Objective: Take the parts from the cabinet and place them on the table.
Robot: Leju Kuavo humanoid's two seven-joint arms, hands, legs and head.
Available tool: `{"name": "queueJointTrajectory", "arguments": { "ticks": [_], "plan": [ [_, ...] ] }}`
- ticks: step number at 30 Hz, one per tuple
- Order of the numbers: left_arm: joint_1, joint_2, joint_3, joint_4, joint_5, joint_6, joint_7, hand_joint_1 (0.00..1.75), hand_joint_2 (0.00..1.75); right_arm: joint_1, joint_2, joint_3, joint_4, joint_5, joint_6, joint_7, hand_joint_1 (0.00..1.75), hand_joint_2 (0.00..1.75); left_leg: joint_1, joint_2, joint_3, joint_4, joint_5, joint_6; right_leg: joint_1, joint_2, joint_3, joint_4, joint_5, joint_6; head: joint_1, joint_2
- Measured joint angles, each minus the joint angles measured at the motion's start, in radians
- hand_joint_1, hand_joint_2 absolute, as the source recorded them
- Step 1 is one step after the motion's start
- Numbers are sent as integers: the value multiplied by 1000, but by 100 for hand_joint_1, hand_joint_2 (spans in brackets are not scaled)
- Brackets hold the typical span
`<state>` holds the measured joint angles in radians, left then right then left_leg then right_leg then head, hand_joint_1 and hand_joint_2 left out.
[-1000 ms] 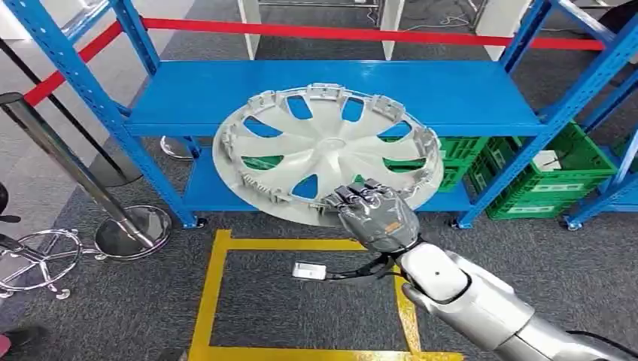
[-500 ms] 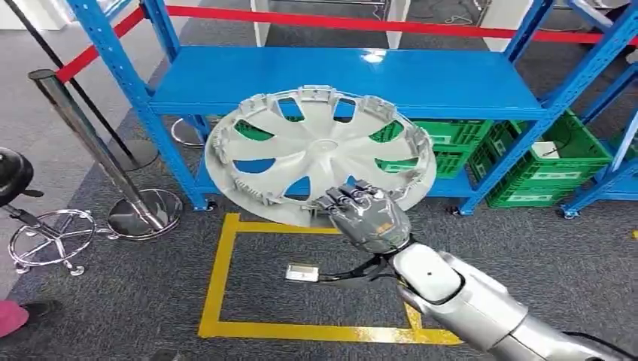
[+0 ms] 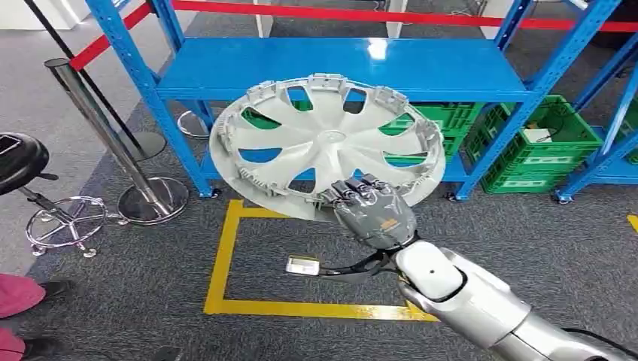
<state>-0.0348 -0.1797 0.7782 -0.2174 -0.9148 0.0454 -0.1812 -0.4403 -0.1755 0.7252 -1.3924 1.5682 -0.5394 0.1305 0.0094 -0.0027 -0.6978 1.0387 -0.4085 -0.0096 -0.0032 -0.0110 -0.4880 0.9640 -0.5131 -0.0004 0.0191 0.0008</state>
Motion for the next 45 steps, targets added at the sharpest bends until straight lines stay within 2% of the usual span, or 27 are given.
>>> {"name": "queueJointTrajectory", "arguments": {
  "ticks": [2,3,4,5,6,8,10,14,16,18,19,20,21,23,24,25,28,30,31,33,34,35,37,39,41,43,45],
  "plan": [
    [0,0,0,0,0,0,0,0,175,0,1,0,0,0,-1,0,175,175,1,0,-30,133,-128,-7,1,-1,-18,2,26,-6,-5,0],
    [-1,2,0,0,0,0,0,0,175,0,1,1,0,0,-1,0,175,175,1,0,-44,213,-168,-10,1,-1,-36,3,40,-6,-6,0],
    [-1,2,0,0,0,0,0,0,175,1,1,1,0,0,0,2,175,175,1,0,-50,277,-179,-13,1,-2,-55,7,53,-6,-5,0],
    [-1,3,0,0,0,0,0,0,175,1,1,3,0,0,0,3,175,175,1,0,-37,296,-158,-14,1,-3,-77,13,64,-4,-6,0],
    [-1,4,0,0,0,0,0,0,175,1,1,4,0,0,0,3,175,175,2,0,-5,272,-120,-15,0,-3,-98,21,72,-1,-6,0],
    [-2,5,0,0,-1,0,-1,0,175,1,1,5,0,0,0,4,175,175,3,0,100,136,-74,-12,-1,-3,-131,38,81,6,-6,0],
    [-5,5,0,0,-3,2,-2,0,175,0,1,5,-1,0,0,8,175,175,-1,-1,198,-18,-132,-1,5,-4,-155,59,87,16,-5,0],
    [-1,4,0,0,-7,5,-6,0,175,-1,0,8,-1,0,-2,34,175,175,0,1,175,-23,-108,32,1,-4,-166,56,114,38,-5,0],
    [-3,4,0,0,-7,5,-8,0,175,-3,-2,8,-2,0,-2,43,175,175,1,5,163,-22,-92,48,-2,5,-204,130,42,49,1,0],
    [-2,3,0,0,-7,3,-8,0,175,-3,-3,10,-2,0,-2,46,175,175,0,5,146,-21,-80,48,-5,7,-260,286,-38,57,1,0],
    [-1,3,0,0,-7,3,-8,0,175,-3,-3,13,-2,0,-2,48,175,175,-1,5,138,-20,-75,48,-5,7,-278,344,-61,58,2,0],
    [-1,3,0,0,-7,4,-8,0,175,-1,-3,15,-2,0,-2,51,175,175,-1,5,132,-20,-71,47,-5,7,-274,355,-59,58,1,0],
    [0,3,0,0,-8,5,-8,0,175,1,-4,15,-2,0,-2,54,175,175,-1,5,128,-20,-67,45,-6,7,-246,320,-37,56,2,0],
    [-1,3,0,0,-11,5,-8,0,175,0,-4,15,-2,0,-3,63,175,175,-1,4,126,-20,-63,41,-5,7,-132,140,39,46,2,0],
    [0,2,0,0,-14,5,-9,0,175,-2,-5,15,-3,0,-3,69,175,175,-1,4,125,-20,-61,38,-3,7,-91,57,44,40,1,0],
    [-2,1,0,0,-17,5,-9,0,175,-4,-5,15,-3,0,-3,73,175,175,-5,4,117,-18,-57,31,3,9,-71,49,37,36,-1,0],
    [-1,-1,0,0,-18,3,-10,0,175,-7,-8,16,-6,0,-5,78,175,175,-3,5,110,-22,-46,14,4,10,-80,42,41,27,1,0],
    [-1,0,0,0,-18,3,-10,0,175,-7,-8,16,-7,0,-5,80,175,175,-5,4,103,-8,-66,5,-5,6,-76,25,54,9,-1,0],
    [-2,0,0,0,-18,4,-10,0,175,-8,-8,17,-7,0,-5,80,175,175,-4,3,86,36,-100,1,-6,5,-78,24,56,5,-3,0],
    [-1,1,0,0,-18,4,-10,0,175,-7,-8,18,-8,0,-5,80,175,175,-1,3,20,198,-178,-6,-4,4,-83,27,57,2,-2,0],
    [1,1,0,0,-18,4,-10,0,175,-7,-9,19,-8,0,-5,80,175,175,-2,3,-12,275,-204,-8,-3,4,-86,29,57,2,-3,0],
    [2,1,0,0,-18,4,-10,0,175,-7,-9,22,-8,0,-5,80,175,175,-2,3,-20,297,-202,-9,-3,5,-87,31,57,1,-2,0],
    [1,2,0,0,-19,2,-11,0,175,-5,-9,25,-8,0,-5,82,175,175,-2,3,24,209,-133,-5,-2,7,-87,36,57,1,-2,0],
    [1,4,0,0,-20,-2,-13,0,175,-6,-9,26,-8,0,-5,82,175,175,-2,3,105,30,-46,4,-2,7,-88,44,52,5,-2,0],
    [-1,4,0,0,-25,-8,-19,0,175,-8,-10,26,-9,0,-5,83,175,175,-6,3,114,-10,-64,13,5,9,-106,55,53,12,-1,0],
    [4,1,0,0,-27,-12,-25,0,175,-6,-11,25,-10,0,-6,80,175,175,-4,1,109,-10,-60,8,7,9,-112,57,54,2,-1,0],
    [5,2,0,0,-31,-12,-29,0,175,-6,-13,25,-10,0,-6,76,175,175,-7,0,107,-10,-58,12,5,9,-112,53,57,6,0,0]
  ]
}}
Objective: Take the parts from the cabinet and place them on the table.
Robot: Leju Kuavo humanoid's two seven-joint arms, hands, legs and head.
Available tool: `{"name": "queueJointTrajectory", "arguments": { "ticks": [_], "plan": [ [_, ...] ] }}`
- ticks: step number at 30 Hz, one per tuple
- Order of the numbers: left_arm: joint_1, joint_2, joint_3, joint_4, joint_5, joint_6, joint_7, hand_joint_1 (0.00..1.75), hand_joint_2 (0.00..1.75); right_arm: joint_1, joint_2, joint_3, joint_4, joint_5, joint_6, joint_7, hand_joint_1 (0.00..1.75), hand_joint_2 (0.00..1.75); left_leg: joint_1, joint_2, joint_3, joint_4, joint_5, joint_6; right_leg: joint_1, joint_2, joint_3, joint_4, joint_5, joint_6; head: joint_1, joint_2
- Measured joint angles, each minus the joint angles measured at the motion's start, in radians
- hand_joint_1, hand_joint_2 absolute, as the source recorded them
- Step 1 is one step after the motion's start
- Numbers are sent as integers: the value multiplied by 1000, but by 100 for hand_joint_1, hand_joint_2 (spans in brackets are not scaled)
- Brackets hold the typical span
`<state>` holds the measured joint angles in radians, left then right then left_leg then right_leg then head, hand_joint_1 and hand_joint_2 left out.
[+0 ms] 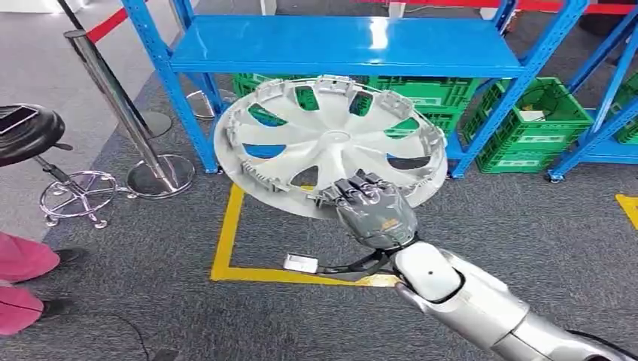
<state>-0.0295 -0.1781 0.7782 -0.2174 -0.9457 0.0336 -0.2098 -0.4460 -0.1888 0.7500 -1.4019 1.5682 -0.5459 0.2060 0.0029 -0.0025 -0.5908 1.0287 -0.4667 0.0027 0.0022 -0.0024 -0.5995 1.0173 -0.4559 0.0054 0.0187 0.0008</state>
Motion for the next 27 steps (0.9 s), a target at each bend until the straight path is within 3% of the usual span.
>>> {"name": "queueJointTrajectory", "arguments": {
  "ticks": [6,10,27],
  "plan": [
    [-3,0,-3,0,-11,-3,-3,0,175,-2,-2,-2,0,0,0,-1,175,175,-4,0,-4,0,4,8,-4,0,0,-10,10,16,0,0],
    [-4,0,-4,0,-17,-2,-3,0,175,-2,-3,-2,0,0,0,-2,175,175,-4,0,-7,1,7,12,-4,0,-3,-10,14,21,-1,0],
    [-5,0,-6,0,-29,1,-3,0,175,-2,-3,-11,0,0,0,-16,175,175,-2,0,-10,0,13,9,-2,0,-8,-7,16,20,-1,0]
  ]
}}
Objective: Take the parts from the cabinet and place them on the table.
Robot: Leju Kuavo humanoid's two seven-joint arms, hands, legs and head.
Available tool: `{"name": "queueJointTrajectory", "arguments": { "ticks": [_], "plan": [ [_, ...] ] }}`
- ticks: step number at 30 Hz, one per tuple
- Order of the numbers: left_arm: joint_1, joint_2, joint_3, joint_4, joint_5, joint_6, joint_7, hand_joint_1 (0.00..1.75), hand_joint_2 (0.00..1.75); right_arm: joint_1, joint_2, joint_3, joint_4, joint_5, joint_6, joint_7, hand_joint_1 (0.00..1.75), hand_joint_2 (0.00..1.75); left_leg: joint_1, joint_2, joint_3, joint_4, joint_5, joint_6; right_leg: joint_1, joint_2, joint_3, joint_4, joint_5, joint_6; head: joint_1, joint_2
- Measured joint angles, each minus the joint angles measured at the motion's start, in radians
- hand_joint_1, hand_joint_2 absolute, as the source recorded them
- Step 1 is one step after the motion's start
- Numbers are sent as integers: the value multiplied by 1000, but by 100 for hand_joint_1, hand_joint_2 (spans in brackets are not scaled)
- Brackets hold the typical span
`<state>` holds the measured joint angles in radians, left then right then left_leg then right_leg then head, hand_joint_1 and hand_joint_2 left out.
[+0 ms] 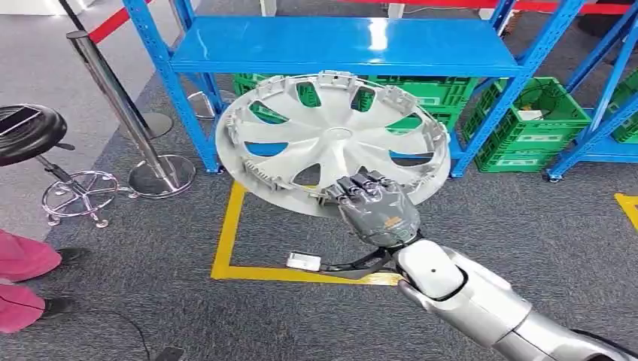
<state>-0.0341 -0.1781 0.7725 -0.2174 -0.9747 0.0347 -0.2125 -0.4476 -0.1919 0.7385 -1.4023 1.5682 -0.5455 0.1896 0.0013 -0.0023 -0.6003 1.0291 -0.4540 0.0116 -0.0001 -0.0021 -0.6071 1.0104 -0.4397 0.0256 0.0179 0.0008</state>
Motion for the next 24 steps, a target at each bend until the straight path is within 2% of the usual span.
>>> {"name": "queueJointTrajectory", "arguments": {
  "ticks": [14,15,16,17,18,19,21,22,23,24],
  "plan": [
    [0,0,0,0,-13,4,1,0,175,0,0,-1,0,0,2,-3,175,175,-1,0,-1,3,0,1,-2,0,1,-1,3,2,0,0],
    [0,1,0,0,-13,4,1,0,175,-1,0,-2,0,0,2,-2,175,175,-5,-1,-2,5,1,11,-5,-1,1,-5,8,9,-1,0],
    [-1,1,0,0,-13,5,1,0,175,-1,0,-2,-1,0,2,0,175,175,-5,0,-2,2,4,15,-5,-1,1,-9,12,12,-1,0],
    [-1,-1,0,0,-13,5,1,0,175,-1,0,-2,-2,0,2,1,175,175,4,1,3,-20,17,22,0,0,0,-10,10,16,-1,0],
    [-2,-1,0,0,-13,6,1,0,175,-1,-1,-3,-2,0,2,3,175,175,8,5,7,-33,26,22,-2,1,-13,-1,-7,18,2,0],
    [-3,-2,0,0,-15,7,1,0,175,-3,-2,-3,-2,0,2,4,175,175,10,6,6,-36,30,28,-2,2,-27,37,-42,21,3,0],
    [-3,-3,-1,0,-21,7,-5,0,175,-3,-10,-1,-2,0,2,18,175,175,12,6,0,-35,32,25,-11,2,-93,205,-126,29,4,0],
    [-3,-3,-2,0,-24,8,-10,0,175,-2,-16,2,-2,0,2,25,175,175,13,6,-4,-35,34,22,-15,1,-121,274,-153,34,3,0],
    [-3,-3,-2,0,-26,9,-12,0,175,0,-18,3,-2,0,3,29,175,175,16,6,-6,-35,36,19,-20,1,-129,300,-155,38,3,0],
    [-3,-4,-2,0,-30,10,-13,0,175,2,-21,4,-2,0,3,32,175,175,20,6,-7,-35,37,15,-25,1,-108,271,-132,44,3,0]
  ]
}}
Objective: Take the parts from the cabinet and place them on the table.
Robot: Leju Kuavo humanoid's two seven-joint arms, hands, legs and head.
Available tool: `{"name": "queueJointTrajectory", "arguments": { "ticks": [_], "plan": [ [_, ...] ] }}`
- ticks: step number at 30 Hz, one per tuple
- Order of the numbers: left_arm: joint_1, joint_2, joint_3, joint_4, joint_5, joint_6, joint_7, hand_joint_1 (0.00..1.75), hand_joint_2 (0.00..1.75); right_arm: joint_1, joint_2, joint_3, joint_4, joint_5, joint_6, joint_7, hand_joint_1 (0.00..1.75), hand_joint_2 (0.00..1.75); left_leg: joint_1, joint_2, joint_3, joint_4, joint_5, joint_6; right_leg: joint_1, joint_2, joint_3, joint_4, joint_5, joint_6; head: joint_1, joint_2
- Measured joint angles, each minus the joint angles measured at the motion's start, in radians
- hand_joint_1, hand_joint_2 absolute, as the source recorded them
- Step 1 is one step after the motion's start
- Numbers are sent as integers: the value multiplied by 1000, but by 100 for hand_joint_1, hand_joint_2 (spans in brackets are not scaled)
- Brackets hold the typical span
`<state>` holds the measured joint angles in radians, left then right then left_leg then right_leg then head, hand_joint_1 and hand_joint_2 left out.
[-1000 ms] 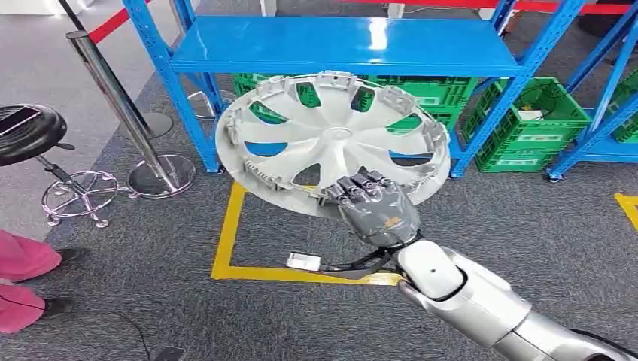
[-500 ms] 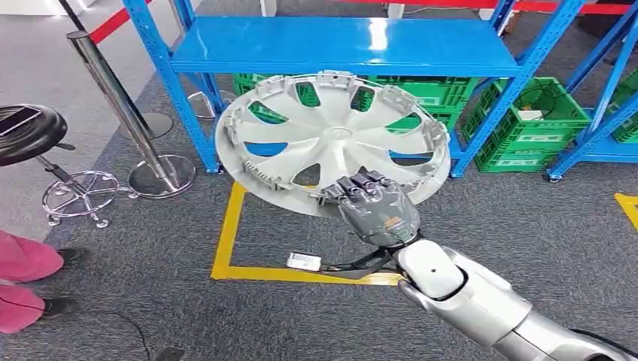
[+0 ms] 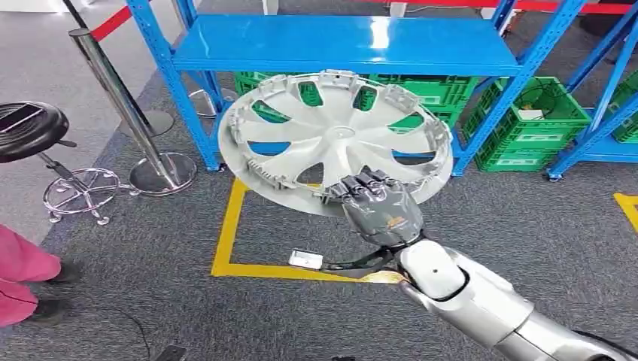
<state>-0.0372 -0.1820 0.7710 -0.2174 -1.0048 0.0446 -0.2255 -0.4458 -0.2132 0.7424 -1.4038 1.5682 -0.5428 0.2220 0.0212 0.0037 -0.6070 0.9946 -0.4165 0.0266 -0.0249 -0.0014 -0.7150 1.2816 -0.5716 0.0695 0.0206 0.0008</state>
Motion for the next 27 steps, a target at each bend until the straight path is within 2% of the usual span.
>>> {"name": "queueJointTrajectory", "arguments": {
  "ticks": [2,3,4,5,8,9,10,12,13,14,15,16,18,19,20,22,23,24,25,27],
  "plan": [
    [0,-1,-1,0,-1,1,0,0,175,0,-8,4,-2,0,1,7,175,175,13,-2,-3,7,-1,-14,-12,-1,94,-164,77,14,0,0],
    [0,-1,-1,0,-2,2,0,0,175,0,-13,5,-6,0,1,12,175,175,14,-3,-6,18,-5,-27,-20,-2,147,-265,97,27,3,0],
    [-2,2,-2,0,-7,3,0,0,175,-2,-16,7,-9,0,2,18,175,175,10,-4,-14,25,-6,-39,-9,8,159,-273,76,24,10,0],
    [-3,0,-4,0,-12,4,1,0,175,0,-20,9,-17,0,0,27,175,175,9,-5,-17,30,-3,-43,-12,13,155,-269,85,1,6,0],
    [-6,-7,-11,0,-34,15,17,0,175,14,-43,10,-36,0,-3,49,175,175,16,-6,-19,24,9,-60,-7,12,142,-257,90,-22,3,0],
    [-7,-9,-18,0,-42,19,23,0,175,19,-50,10,-44,0,-5,58,175,175,18,-5,-24,34,-7,-62,-9,9,141,-259,95,-32,2,0],
    [-8,-9,-23,0,-45,22,24,0,175,25,-57,10,-52,0,-7,67,175,175,17,-3,-39,70,-43,-61,-7,9,138,-259,97,-38,0,0],
    [-15,-9,-29,0,-47,28,24,0,175,41,-73,10,-68,0,-16,85,175,175,12,-4,-97,232,-134,-58,0,6,130,-259,103,-50,-2,0],
    [-17,-9,-31,0,-47,29,24,0,175,49,-81,9,-74,0,-19,91,175,175,10,-4,-122,304,-164,-56,5,4,127,-259,105,-54,-1,0],
    [-18,-9,-32,0,-47,29,23,0,175,56,-89,10,-81,0,-19,95,175,175,7,-4,-132,343,-176,-51,9,4,123,-258,107,-57,-1,0],
    [-19,-9,-32,0,-46,30,23,0,175,63,-99,10,-86,0,-19,101,175,175,3,-4,-116,330,-160,-44,14,5,120,-258,109,-60,-1,0],
    [-20,-9,-32,0,-46,30,23,0,175,67,-106,10,-90,0,-19,105,175,175,-2,-4,-84,278,-130,-35,17,6,118,-258,112,-61,-1,0],
    [-22,-8,-32,0,-42,30,22,0,175,73,-119,10,-101,0,-19,109,175,175,-15,-5,17,99,-58,-7,23,8,119,-258,114,-60,0,0],
    [-25,-3,-32,0,-42,31,22,0,175,75,-122,10,-105,0,-19,110,175,175,-18,-4,40,59,-77,11,22,7,116,-259,117,-57,1,0],
    [-25,-4,-32,0,-42,32,21,0,175,75,-129,10,-108,0,-20,111,175,175,-21,-5,40,40,-69,5,25,8,110,-255,121,-51,0,0],
    [-24,-5,-32,0,-42,32,21,0,175,76,-134,10,-114,0,-20,112,175,175,-27,-6,35,42,-65,3,19,4,106,-259,129,-39,-1,0],
    [-22,-4,-32,0,-42,32,21,0,175,77,-137,11,-117,0,-19,112,175,175,-26,-6,34,36,-59,6,20,5,107,-262,133,-33,0,0],
    [-22,-6,-32,0,-42,32,21,0,175,77,-146,11,-120,0,-19,112,175,175,-15,-4,37,19,-46,7,18,5,99,-258,125,-29,-1,0],
    [-23,-7,-32,0,-42,32,21,0,175,77,-153,12,-122,0,-18,113,175,175,-16,-3,35,16,-41,12,19,4,83,-232,96,-25,2,0],
    [-24,-10,-32,0,-42,31,21,0,175,76,-156,14,-124,0,-18,113,175,175,-17,-2,23,17,-33,15,15,4,25,-84,15,-15,5,0]
  ]
}}
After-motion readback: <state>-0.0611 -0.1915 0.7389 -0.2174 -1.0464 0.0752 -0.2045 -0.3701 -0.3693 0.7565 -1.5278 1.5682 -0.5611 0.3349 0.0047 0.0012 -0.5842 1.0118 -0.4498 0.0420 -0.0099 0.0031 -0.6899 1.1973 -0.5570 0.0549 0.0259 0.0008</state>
